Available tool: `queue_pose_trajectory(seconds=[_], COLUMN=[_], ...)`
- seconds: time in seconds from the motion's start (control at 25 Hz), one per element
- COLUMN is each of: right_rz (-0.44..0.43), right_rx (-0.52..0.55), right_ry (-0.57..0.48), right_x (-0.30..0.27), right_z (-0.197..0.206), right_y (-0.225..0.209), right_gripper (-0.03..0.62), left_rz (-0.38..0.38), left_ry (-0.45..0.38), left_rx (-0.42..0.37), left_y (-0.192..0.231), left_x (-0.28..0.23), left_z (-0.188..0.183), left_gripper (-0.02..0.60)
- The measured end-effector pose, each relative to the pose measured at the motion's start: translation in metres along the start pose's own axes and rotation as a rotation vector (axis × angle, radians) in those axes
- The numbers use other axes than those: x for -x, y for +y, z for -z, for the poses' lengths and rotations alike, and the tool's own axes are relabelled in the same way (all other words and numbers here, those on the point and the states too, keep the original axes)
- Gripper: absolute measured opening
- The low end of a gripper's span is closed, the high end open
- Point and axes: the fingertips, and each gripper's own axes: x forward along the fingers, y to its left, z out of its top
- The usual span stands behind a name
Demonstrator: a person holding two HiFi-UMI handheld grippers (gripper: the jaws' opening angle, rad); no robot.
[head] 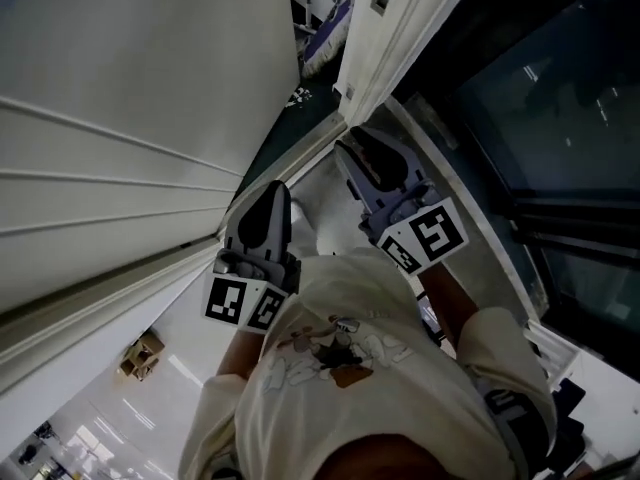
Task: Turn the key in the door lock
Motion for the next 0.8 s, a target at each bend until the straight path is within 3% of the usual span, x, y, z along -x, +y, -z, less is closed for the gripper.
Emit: queue_pose_trajectory(seconds=[0.16, 0.4, 0.48, 0.6, 0.8], right_rz=[0.055, 0.14, 0.16, 0.172, 0.157], right_rx=[0.138, 0.15, 0.091, -0.088, -0.26], right_ry=[-0.04, -0.062, -0.053, -0.066, -0.101], right_x=[-0.09, -0.23, -0.269, -0.312, -0.348], right_z=[-0.04, -0.073, -0.075, -0.072, -0.069], right_y=[-0.031, -0.11, -0.142, -0.182, -0.21], right_gripper=[0.112, 0.107, 0.101, 0.081, 0.08], left_rz=[0.042, 0.016, -0.017, -0.078, -0.162], left_ry=[0.008, 0.027, 0.026, 0.018, 0.013], left_rx=[-0.011, 0.017, 0.024, 0.036, 0.05], left_y=[0.037, 0.077, 0.089, 0.106, 0.13], left_x=[-0.025, -0.052, -0.063, -0.077, -0.095], left_z=[-0.029, -0.039, -0.043, -0.05, -0.058], left_gripper=[0.002, 0.002, 0.002, 0.002, 0.002])
